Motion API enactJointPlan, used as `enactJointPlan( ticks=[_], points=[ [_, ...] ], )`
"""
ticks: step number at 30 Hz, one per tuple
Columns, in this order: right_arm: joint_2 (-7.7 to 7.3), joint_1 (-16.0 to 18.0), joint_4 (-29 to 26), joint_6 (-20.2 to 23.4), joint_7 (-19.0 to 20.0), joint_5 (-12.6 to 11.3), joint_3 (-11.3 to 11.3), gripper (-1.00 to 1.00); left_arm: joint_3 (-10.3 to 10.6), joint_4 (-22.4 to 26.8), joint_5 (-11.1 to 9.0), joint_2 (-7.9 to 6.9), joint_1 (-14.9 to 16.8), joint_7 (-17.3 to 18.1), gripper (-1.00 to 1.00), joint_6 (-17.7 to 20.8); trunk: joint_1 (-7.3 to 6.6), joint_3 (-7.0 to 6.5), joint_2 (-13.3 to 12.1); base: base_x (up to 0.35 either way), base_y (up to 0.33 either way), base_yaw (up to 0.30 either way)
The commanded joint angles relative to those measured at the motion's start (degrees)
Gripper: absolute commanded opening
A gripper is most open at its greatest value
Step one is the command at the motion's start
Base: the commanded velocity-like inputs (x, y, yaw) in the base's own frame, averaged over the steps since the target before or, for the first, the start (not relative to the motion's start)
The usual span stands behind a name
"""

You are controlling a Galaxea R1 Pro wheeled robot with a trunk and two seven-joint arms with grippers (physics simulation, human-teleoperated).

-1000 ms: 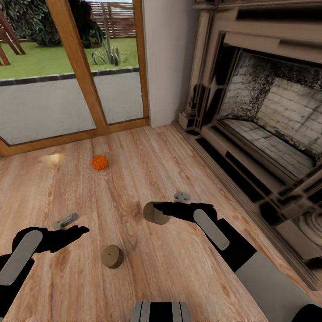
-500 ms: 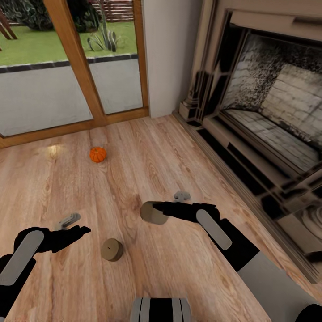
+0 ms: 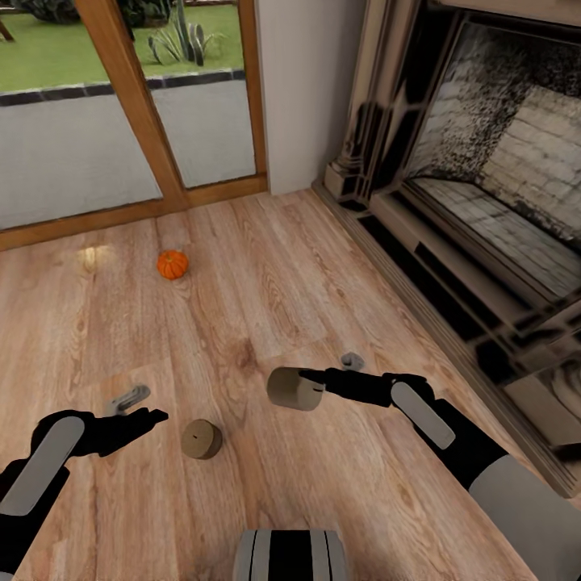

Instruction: Place each of the two pumpkins and all three candles from the living room inside a cabinet in the living room (use any cabinet), then make sure every cabinet is closed, and position the cauldron so it is next to a table in the living room.

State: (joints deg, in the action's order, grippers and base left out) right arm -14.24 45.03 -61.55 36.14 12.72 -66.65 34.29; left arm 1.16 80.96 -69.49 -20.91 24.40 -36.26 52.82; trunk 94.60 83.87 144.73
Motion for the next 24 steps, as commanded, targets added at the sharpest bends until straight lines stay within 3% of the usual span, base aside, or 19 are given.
enactJointPlan(
  ticks=[1, 7, 13, 24],
  points=[
    [-0.11, 0.1, 0.2, 0.1, 0.9, -0.1, 0.1, -1.00, 0.1, 0.1, -0.6, 0.09, 0.0, -0.6, 1.00, 0.0, -0.01, 0.04, 0.0, 0.000, 0.000, 0.000],
    [-0.11, 0.1, 1.1, 0.1, 1.7, -0.1, 0.1, -1.00, 0.3, 0.5, -0.6, 0.25, 0.0, -0.6, 1.00, 0.0, -0.01, 0.04, 0.0, 0.000, 0.000, 0.000],
    [-0.09, 0.1, 1.2, 0.1, 1.7, -0.1, 0.1, -1.00, 2.3, 0.7, -0.6, 0.26, 0.0, -0.6, 1.00, 0.0, -0.01, 0.04, 0.0, 0.153, 0.000, 0.000],
    [-0.09, 0.1, 1.1, 0.1, 1.7, -0.1, 0.1, -1.00, 2.5, 0.6, -0.6, 0.26, 0.0, -0.6, 1.00, 0.0, -0.01, 0.04, 0.0, 0.139, 0.000, 0.000]
  ],
)
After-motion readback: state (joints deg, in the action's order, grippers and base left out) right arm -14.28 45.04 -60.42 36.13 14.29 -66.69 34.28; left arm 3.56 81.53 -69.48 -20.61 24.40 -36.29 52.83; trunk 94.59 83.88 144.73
